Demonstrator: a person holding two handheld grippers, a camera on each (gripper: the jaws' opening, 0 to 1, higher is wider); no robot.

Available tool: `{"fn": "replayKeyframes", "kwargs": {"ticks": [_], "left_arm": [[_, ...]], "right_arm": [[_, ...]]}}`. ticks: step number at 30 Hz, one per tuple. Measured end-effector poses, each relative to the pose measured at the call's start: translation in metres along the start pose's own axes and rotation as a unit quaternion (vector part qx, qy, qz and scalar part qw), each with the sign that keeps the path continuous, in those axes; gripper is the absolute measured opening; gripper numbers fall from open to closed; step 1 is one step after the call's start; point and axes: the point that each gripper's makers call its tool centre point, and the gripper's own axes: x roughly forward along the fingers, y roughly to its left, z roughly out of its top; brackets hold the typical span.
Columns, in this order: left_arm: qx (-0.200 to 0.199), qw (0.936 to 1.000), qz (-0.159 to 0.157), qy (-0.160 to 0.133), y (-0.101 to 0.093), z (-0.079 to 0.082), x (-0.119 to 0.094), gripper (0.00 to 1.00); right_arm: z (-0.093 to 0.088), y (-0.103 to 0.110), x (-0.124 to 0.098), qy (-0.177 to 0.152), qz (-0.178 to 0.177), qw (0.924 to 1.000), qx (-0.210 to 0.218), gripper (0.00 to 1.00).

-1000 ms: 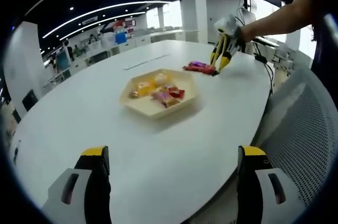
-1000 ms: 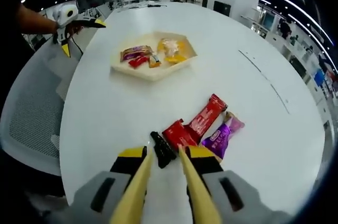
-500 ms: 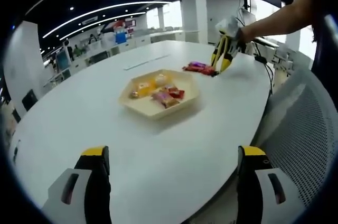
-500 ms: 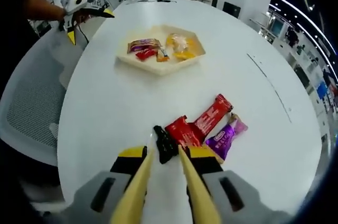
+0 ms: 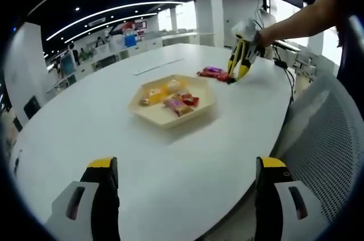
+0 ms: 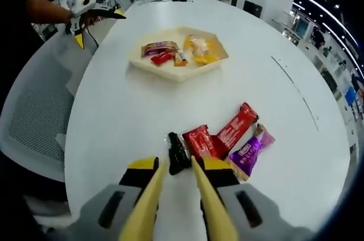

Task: Place the target food into the container with the food tongs after gripping and lifting it, then release it inside without dropping or visibly crushing the food.

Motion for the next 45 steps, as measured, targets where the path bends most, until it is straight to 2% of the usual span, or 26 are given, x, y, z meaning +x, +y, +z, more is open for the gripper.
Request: {"fn": "replayKeyframes", "kwargs": {"ticks": [1,6,14,19,22,27,30,34,36,39,41,45], "left_arm": [[-0.001,1.0000,0.000,0.000,0.000,0.000,0.000,0.97],[-0.002,1.0000,0.002,-0.001,0.001,0.001,-0.001,0.97],[-0.001,1.0000,0.002,-0.002,0.001,0.001,0.000,0.97],[-0.003,1.0000,0.005,-0.007,0.002,0.002,-0.001,0.97],[-0.002,1.0000,0.004,-0.007,0.002,0.003,-0.001,0.97],[0.000,1.0000,0.004,-0.008,0.002,0.003,-0.001,0.97],[0.001,1.0000,0.005,-0.008,0.002,0.003,-0.001,0.97],[0.000,0.9999,0.006,-0.009,0.002,0.003,-0.002,0.97],[0.000,0.9999,0.008,-0.009,0.003,0.003,-0.002,0.96],[-0.001,0.9999,0.008,-0.011,0.003,0.004,-0.002,0.97],[0.000,0.9999,0.006,-0.008,0.002,0.003,-0.002,0.97],[0.002,1.0000,0.005,-0.007,0.001,0.003,-0.001,0.97]], "right_arm": [[0.004,-0.003,0.000,-0.011,-0.010,0.9998,0.011,0.27],[0.003,-0.003,0.001,-0.002,-0.012,0.9997,0.023,0.24],[0.002,0.000,-0.003,0.012,-0.021,0.9972,0.071,0.21],[0.005,0.003,-0.012,-0.001,-0.025,0.9957,0.089,0.21],[0.011,-0.001,-0.025,-0.023,-0.029,0.9930,0.112,0.21],[0.016,-0.003,-0.038,-0.026,-0.032,0.9934,0.107,0.21],[0.014,-0.003,-0.039,-0.024,-0.032,0.9935,0.106,0.20],[0.000,0.007,-0.028,-0.007,-0.024,0.9949,0.098,0.21],[-0.011,0.014,-0.022,0.017,-0.019,0.9962,0.083,0.21],[-0.016,0.019,-0.017,0.023,-0.016,0.9971,0.071,0.23],[-0.011,0.020,-0.018,0.012,-0.011,0.9972,0.074,0.24],[-0.006,0.017,-0.019,0.011,-0.012,0.9981,0.060,0.25]]}}
